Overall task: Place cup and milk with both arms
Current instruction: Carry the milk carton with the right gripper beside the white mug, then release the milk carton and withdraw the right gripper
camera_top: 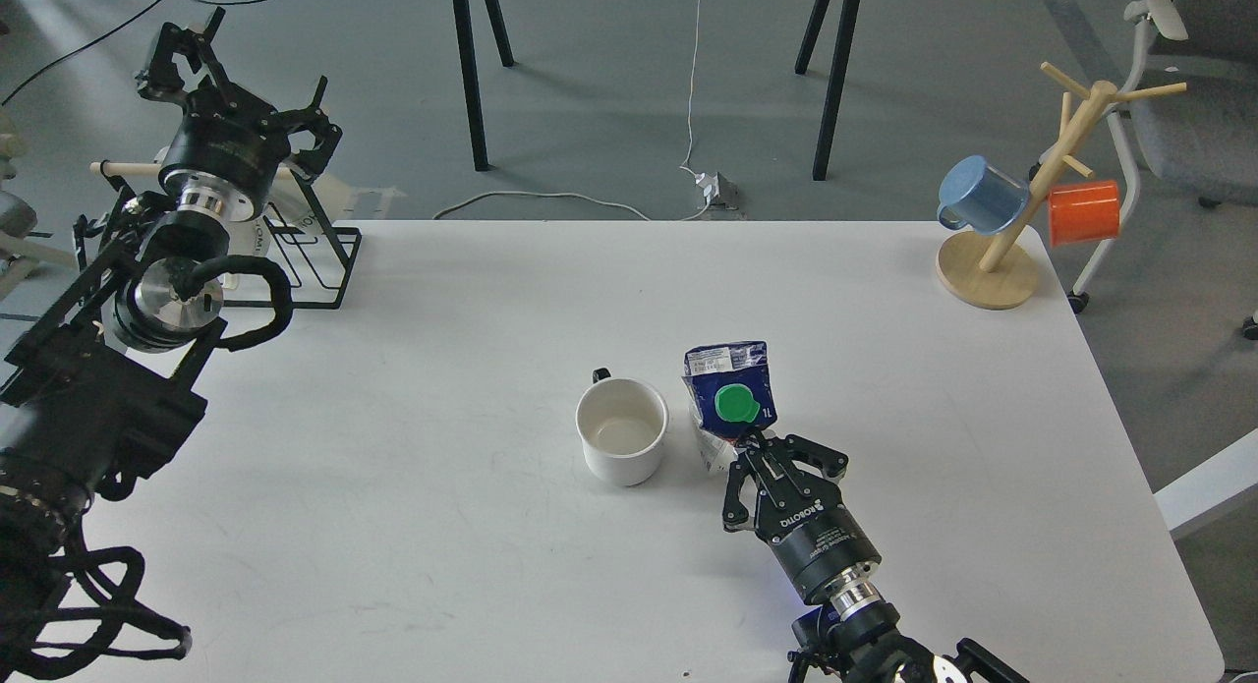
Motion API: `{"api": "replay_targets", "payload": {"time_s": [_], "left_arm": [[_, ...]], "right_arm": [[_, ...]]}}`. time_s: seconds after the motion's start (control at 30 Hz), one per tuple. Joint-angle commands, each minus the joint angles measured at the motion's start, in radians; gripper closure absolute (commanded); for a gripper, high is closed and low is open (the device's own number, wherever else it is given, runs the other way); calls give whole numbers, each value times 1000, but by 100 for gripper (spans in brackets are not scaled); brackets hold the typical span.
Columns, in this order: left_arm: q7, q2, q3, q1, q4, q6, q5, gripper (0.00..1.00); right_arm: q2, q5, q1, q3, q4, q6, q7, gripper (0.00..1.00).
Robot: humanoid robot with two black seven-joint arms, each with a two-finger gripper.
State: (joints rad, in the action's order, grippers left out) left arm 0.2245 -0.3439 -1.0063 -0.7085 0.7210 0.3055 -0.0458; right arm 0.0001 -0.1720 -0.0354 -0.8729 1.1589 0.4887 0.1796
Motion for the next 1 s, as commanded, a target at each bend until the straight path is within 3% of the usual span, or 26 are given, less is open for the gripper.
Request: {"api": "replay_targets", "payload": {"time_s": [0.0,0.1,0.2,0.5,0.57,0.6,0.63,0.97], "left_arm": [[-2,-3,0,-2,0,1,0,0],[-2,-4,0,-2,0,3,0,0],[-2,-3,0,0,0,3,0,0],[0,0,0,-3,1,1,0,0],[0,0,0,-5,3,0,0,0],[0,0,0,-6,3,0,0,0],[0,0,0,-8,3,0,0,0],[0,3,0,-6,5,1,0,0]], "right_arm": [[0,-3,5,-3,-4,0,3,75],[0,-4,-1,-5,-4,0,8,54],[0,-4,-9,-5,-4,0,23,43],[0,-4,-12,-5,-1,0,26,37],[0,-4,-12,-5,-1,0,26,23],[0,-4,-14,-3,1,0,26,7],[0,-3,-18,-1,4,0,26,2],[0,-3,-100,-12,99,0,26,1]]}}
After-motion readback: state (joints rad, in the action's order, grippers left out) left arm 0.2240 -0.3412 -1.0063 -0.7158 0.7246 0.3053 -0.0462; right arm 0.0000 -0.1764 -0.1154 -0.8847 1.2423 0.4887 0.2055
